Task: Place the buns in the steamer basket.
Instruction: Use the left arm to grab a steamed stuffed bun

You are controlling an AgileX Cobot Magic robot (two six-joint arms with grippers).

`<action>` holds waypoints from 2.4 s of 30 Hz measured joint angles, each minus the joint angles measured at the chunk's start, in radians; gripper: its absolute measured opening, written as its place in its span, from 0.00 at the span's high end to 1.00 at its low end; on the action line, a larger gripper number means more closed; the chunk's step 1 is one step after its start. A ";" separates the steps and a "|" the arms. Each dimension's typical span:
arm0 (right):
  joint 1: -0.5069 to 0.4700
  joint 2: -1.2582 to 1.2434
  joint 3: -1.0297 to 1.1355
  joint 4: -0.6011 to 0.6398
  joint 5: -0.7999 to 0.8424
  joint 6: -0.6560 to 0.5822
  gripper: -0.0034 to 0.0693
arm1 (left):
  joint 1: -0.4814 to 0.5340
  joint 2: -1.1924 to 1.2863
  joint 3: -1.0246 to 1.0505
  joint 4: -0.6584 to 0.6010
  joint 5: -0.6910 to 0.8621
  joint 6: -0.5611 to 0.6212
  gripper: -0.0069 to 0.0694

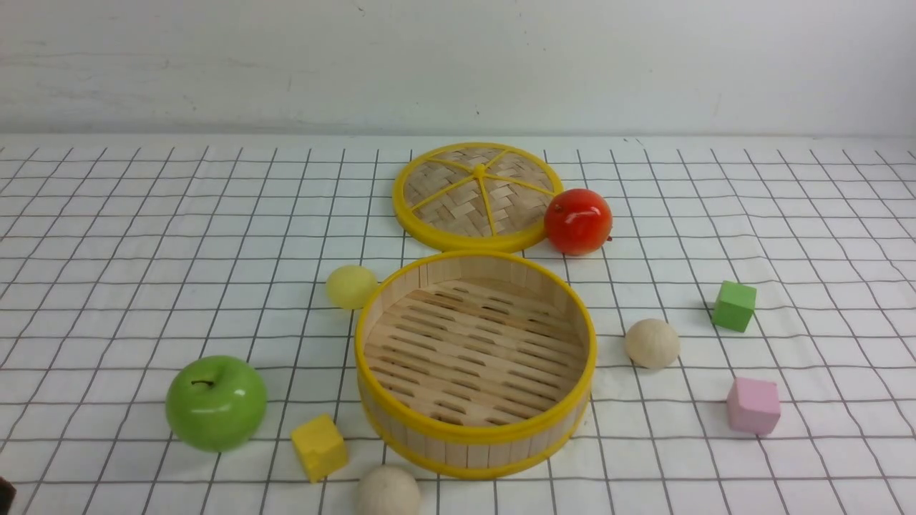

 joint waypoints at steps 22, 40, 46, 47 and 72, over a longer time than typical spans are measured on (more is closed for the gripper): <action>0.000 0.000 0.000 0.000 0.000 0.000 0.62 | 0.000 0.331 -0.564 -0.028 0.537 0.008 0.60; 0.000 0.000 0.000 0.000 0.000 0.000 0.62 | 0.000 0.910 -0.756 -0.203 0.622 0.341 0.60; 0.000 0.000 0.000 0.000 0.000 0.000 0.62 | -0.004 1.134 -0.891 -0.452 0.754 0.627 0.60; 0.000 0.000 0.000 0.000 0.000 0.000 0.62 | -0.012 1.158 -0.899 -0.479 0.762 0.654 0.60; 0.000 0.000 0.000 0.000 0.000 0.000 0.62 | -0.508 1.694 -1.007 -0.163 0.597 0.332 0.60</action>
